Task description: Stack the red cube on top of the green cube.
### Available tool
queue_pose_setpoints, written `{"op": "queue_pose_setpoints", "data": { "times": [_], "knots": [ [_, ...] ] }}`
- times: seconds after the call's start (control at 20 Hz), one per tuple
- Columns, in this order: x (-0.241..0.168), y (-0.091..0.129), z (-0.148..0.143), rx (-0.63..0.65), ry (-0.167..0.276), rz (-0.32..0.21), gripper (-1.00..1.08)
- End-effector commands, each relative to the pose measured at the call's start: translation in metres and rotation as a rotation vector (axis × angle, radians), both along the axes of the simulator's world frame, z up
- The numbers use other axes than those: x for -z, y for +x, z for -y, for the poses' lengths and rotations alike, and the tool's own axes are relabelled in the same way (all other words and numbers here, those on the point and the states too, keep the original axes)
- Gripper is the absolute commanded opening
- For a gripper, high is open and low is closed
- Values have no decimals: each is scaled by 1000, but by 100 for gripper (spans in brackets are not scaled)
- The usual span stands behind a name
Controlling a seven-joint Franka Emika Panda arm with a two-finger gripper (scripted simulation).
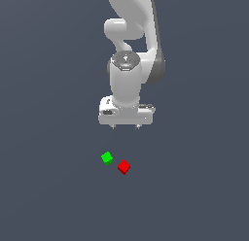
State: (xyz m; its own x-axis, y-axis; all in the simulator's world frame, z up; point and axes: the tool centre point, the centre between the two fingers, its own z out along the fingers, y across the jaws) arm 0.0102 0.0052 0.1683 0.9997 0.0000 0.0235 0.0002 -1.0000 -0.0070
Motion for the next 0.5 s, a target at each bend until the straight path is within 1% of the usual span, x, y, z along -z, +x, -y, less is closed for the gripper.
{"op": "queue_pose_setpoints", "data": {
  "times": [0.0,0.45],
  "knots": [
    [0,0,0,0,0,0,100],
    [6,6,3,-50,-1,-1,100]
  ]
}}
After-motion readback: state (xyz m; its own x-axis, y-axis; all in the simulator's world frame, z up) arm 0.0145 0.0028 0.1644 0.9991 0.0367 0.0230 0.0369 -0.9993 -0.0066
